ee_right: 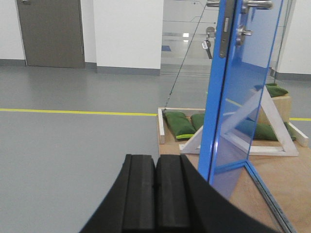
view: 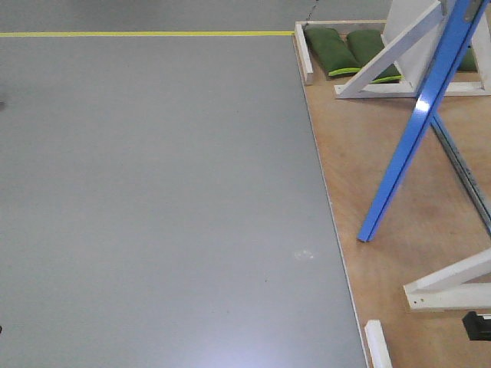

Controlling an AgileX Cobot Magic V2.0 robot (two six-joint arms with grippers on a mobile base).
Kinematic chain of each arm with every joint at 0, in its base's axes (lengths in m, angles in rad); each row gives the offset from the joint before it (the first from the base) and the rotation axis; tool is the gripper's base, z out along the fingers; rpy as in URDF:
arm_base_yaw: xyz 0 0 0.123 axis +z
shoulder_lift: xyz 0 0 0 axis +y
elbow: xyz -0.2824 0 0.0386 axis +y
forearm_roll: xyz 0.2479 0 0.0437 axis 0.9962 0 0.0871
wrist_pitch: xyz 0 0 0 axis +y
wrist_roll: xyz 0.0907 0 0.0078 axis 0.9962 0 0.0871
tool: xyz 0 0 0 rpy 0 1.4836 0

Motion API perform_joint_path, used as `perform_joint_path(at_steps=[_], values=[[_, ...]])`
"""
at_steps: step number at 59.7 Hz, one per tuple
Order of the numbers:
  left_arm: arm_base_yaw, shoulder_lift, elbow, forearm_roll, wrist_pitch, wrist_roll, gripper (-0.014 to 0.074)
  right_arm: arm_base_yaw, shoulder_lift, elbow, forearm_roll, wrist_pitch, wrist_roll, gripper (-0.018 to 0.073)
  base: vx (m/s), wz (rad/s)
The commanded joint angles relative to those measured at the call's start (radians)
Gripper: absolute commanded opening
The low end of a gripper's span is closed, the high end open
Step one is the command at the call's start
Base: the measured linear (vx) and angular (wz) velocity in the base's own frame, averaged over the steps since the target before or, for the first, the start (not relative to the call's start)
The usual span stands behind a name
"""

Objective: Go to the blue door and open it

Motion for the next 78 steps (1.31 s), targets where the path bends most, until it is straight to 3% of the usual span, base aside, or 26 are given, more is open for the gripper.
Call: perform_joint_path(at_steps=[1, 78], values=[[-0.007, -0.014, 0.006, 0.0, -0.084, -0.003, 0.007, -0.004, -0.015, 0.02, -0.001, -0.082, -0.004, -0.0008, 0.47, 0.07], [-0.007, -0.014, 0.006, 0.0, -0.084, -0.003, 0.007, -0.004, -0.015, 0.02, -0.001, -0.082, -0.004, -0.0008, 0.43, 0.03]])
